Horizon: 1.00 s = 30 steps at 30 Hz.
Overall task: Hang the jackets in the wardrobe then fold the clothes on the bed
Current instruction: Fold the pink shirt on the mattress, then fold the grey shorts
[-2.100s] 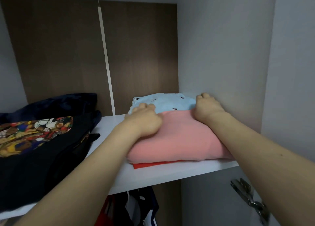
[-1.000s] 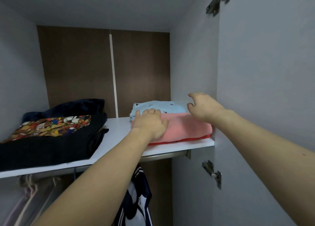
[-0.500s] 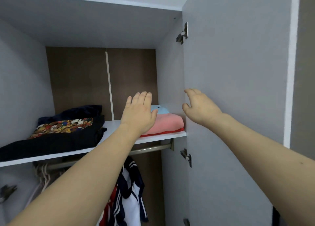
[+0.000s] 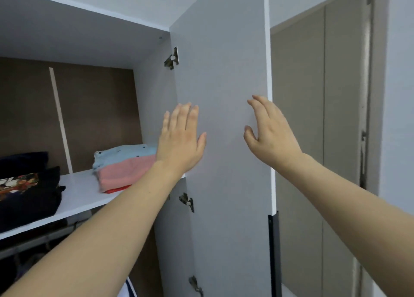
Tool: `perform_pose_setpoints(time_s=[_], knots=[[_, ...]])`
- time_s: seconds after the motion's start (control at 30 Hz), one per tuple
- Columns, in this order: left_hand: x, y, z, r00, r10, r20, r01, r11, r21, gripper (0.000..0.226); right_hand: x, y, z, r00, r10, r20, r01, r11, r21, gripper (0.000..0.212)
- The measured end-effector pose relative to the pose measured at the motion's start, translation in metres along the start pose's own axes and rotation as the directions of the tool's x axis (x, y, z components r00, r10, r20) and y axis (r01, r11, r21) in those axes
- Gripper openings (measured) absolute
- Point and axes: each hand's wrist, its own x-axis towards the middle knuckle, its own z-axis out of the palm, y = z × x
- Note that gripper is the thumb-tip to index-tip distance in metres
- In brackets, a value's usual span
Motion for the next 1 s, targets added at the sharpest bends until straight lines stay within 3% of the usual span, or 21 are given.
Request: perform_pose_setpoints(time_s=[0.33, 0.57, 0.77, 1.0], knots=[[0.017, 0.195, -0.006, 0.952, 0.254, -0.169, -0.293, 0.916, -0.274, 0.065, -0.087, 0.112, -0.14, 0.986, 0.164, -0.034, -0.166, 0.946, -0.277, 0.059], [0.037, 0.387, -0.011, 0.932, 0.319, -0.171, -0.362, 0.833, -0.419, 0.068, -0.156, 0.205, -0.276, 0.961, 0.265, -0.075, -0.267, 0.829, -0.491, 0.056], [0.044, 0.558, -0.058, 0.863, 0.371, -0.343, -0.505, 0.609, -0.612, 0.066, -0.234, 0.241, -0.421, 0.909, 0.376, -0.182, -0.384, 0.58, -0.719, 0.058], [0.034, 0.691, -0.159, 0.76, 0.365, -0.538, -0.641, 0.282, -0.713, 0.067, -0.3, 0.191, -0.562, 0.822, 0.42, -0.384, -0.485, 0.163, -0.859, 0.058]])
